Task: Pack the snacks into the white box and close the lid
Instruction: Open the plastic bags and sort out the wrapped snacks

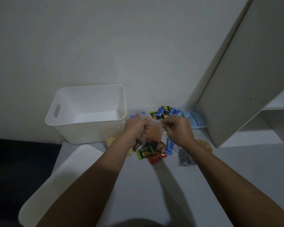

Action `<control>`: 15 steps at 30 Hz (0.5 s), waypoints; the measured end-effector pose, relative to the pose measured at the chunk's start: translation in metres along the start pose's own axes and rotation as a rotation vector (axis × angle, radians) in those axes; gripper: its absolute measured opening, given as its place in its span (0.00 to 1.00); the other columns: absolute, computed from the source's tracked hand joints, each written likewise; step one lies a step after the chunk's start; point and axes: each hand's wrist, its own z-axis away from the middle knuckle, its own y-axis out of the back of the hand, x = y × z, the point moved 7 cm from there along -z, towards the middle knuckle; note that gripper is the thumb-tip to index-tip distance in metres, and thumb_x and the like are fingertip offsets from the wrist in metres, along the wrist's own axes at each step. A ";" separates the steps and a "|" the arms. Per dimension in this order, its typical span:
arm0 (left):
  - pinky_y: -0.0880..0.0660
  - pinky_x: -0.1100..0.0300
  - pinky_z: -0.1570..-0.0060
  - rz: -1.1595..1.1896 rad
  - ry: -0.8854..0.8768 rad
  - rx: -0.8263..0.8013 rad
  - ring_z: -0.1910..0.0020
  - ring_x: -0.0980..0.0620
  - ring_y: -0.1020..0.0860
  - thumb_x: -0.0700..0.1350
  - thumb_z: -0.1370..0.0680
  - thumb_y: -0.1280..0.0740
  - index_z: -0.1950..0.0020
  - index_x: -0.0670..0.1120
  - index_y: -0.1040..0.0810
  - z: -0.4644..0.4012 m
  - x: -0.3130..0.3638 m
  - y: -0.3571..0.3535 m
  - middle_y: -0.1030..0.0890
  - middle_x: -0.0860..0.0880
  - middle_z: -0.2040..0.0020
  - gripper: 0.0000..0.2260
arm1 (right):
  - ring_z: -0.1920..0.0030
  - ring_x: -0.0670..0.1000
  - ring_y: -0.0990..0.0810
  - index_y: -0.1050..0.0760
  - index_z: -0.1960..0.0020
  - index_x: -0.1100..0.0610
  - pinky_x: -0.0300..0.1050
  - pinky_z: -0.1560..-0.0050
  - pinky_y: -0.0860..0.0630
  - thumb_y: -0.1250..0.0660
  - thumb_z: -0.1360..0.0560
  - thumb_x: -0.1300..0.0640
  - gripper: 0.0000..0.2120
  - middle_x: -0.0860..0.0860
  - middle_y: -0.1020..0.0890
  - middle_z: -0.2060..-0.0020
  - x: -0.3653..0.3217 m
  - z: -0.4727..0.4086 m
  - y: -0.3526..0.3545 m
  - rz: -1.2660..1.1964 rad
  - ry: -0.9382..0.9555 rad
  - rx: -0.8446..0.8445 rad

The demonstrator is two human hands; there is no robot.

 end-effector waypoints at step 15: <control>0.23 0.59 0.64 -0.069 -0.127 -0.064 0.61 0.50 0.20 0.38 0.24 0.32 0.58 0.40 0.20 0.009 0.011 -0.007 0.18 0.41 0.59 0.03 | 0.64 0.44 0.22 0.18 0.53 0.58 0.39 0.61 0.25 0.32 0.24 0.57 0.05 0.47 0.20 0.66 0.007 0.004 -0.013 -0.293 -0.205 -0.172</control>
